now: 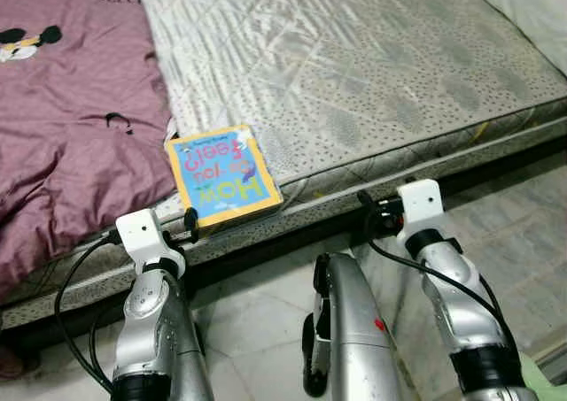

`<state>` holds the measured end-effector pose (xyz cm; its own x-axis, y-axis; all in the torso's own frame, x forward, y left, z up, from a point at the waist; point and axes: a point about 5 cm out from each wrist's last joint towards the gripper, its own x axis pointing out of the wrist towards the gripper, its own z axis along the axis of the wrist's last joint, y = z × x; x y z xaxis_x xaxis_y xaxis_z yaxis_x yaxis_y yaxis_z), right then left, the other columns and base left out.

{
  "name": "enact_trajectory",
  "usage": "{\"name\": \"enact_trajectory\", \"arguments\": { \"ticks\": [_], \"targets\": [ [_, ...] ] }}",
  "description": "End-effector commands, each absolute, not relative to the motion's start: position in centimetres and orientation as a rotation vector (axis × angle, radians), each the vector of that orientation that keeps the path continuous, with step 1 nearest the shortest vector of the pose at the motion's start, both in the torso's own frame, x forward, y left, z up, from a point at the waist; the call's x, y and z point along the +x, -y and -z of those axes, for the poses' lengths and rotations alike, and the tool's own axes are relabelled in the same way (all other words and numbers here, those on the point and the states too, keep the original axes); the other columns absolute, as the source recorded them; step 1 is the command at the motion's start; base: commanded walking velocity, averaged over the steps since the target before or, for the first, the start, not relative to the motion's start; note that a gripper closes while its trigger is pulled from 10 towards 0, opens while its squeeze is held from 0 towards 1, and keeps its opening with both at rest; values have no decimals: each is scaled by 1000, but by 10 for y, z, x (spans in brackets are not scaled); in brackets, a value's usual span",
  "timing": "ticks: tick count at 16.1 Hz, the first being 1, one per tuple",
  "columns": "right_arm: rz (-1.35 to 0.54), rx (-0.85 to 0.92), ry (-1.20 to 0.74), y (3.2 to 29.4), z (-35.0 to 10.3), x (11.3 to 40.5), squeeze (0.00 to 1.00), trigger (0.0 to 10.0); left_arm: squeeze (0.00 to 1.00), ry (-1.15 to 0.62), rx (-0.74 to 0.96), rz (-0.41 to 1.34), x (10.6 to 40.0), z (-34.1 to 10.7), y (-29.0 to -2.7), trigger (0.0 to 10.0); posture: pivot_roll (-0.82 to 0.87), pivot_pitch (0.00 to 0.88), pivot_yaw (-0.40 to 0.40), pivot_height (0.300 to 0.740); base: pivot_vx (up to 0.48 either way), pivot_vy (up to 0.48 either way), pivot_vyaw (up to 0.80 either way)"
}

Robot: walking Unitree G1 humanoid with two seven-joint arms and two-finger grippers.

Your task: Clean up the room

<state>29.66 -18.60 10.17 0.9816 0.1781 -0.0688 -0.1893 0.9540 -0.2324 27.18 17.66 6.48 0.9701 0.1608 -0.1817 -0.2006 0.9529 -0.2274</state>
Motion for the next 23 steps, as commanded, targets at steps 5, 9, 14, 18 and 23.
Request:
{"name": "enact_trajectory", "arguments": {
  "ticks": [5, 9, 14, 18, 23],
  "targets": [
    [-140, -265, -49, 203, -110, 279, 0, 10000, 0, -177, -275, -114, 285, -54, -171, 10000, -192, 296, -86, 505, 0, 0, 0],
    [-122, -281, -55, 208, -113, 268, 0, 10000, 0, -145, -278, -86, 301, -61, -169, 10000, -217, 293, -82, 505, 0, 0, 0],
    [-147, -276, -43, 203, -124, 267, 0, 10000, 0, -209, -386, 58, 311, -52, -162, 10000, -241, 291, -86, 505, 0, 0, 0],
    [-136, -281, -41, 204, -128, 268, 0, 10000, 0, -374, -508, 215, 315, -37, -148, 10000, -251, 286, -79, 505, 0, 0, 0],
    [-137, -288, -34, 201, -131, 271, 0, 10000, 0, -492, -610, 273, 321, -37, -145, 2549, -251, 277, -76, 505, 0, 0, 0]
  ]
}}
